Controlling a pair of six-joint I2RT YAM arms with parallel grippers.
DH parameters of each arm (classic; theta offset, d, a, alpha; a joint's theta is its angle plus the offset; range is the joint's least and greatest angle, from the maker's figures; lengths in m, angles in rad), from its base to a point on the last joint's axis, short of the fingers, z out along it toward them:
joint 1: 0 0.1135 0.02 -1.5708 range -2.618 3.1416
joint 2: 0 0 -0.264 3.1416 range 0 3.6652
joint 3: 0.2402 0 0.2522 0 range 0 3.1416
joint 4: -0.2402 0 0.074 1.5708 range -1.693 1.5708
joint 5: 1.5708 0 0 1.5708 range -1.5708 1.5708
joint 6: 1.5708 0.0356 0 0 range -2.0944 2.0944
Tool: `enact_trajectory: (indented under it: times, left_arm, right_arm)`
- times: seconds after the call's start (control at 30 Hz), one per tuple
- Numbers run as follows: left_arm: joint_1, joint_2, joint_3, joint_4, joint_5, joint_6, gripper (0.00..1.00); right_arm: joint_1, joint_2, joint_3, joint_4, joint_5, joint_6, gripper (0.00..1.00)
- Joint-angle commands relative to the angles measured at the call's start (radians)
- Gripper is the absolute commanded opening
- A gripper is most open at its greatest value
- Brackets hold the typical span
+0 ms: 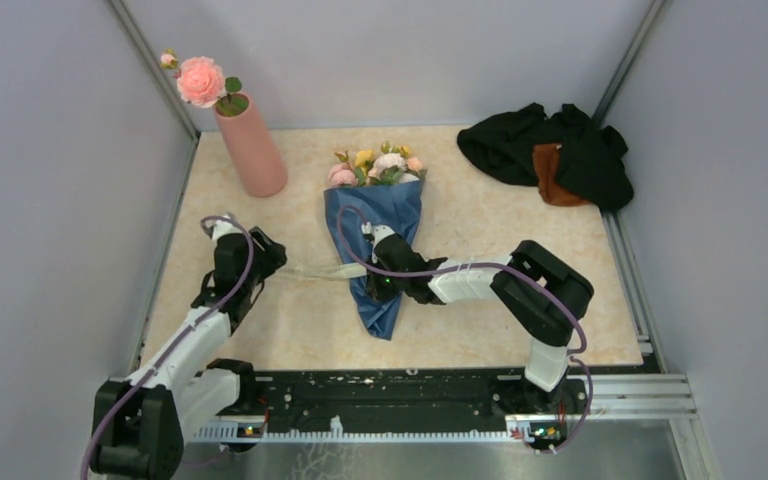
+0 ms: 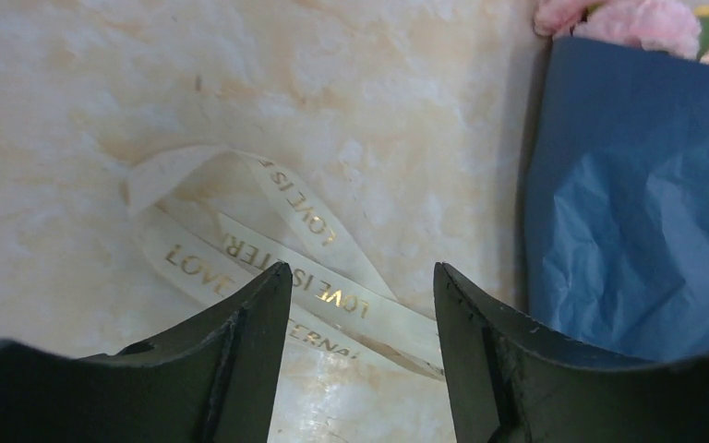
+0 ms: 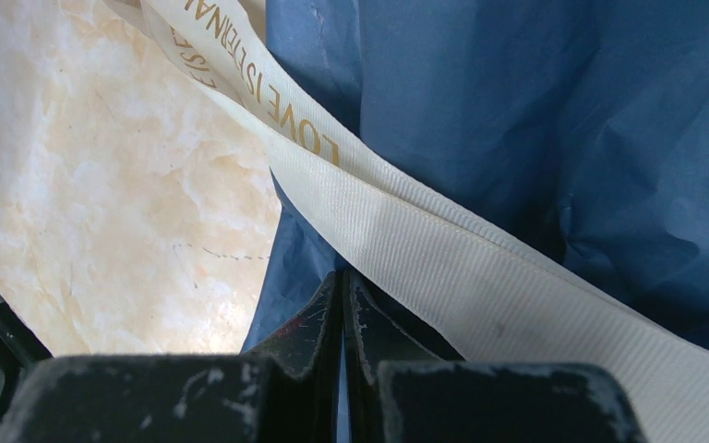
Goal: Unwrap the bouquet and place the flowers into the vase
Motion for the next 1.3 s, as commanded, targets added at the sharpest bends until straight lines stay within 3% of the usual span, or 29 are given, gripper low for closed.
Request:
enact_trajectory:
  times: [0.0, 0.3, 0.43, 0.57, 1.27]
  left_arm:
    - [-0.051, 0.081, -0.011, 0.104, 0.033, -0.010, 0.64]
    - [-0.086, 0.206, 0.024, 0.128, -0.059, -0.053, 0.59]
    - [-0.086, 0.227, 0.035, 0.071, -0.159, -0.089, 0.74]
    - [-0.086, 0.224, 0.003, 0.086, -0.260, -0.153, 0.77]
    - [-0.064, 0.461, 0.091, 0.277, -0.319, -0.150, 0.75]
  right_arm:
    - [-0.015, 0.006, -0.022, -0.083, 0.032, -0.034, 0.00]
    - [-0.016, -0.005, -0.032, -0.084, 0.038, -0.033, 0.00]
    - [-0.016, -0.005, -0.035, -0.087, 0.044, -0.034, 0.00]
    - [-0.016, -0.004, -0.036, -0.088, 0.045, -0.034, 0.00]
    - [-0.026, 0.003, -0.033, -0.111, 0.055, -0.054, 0.00]
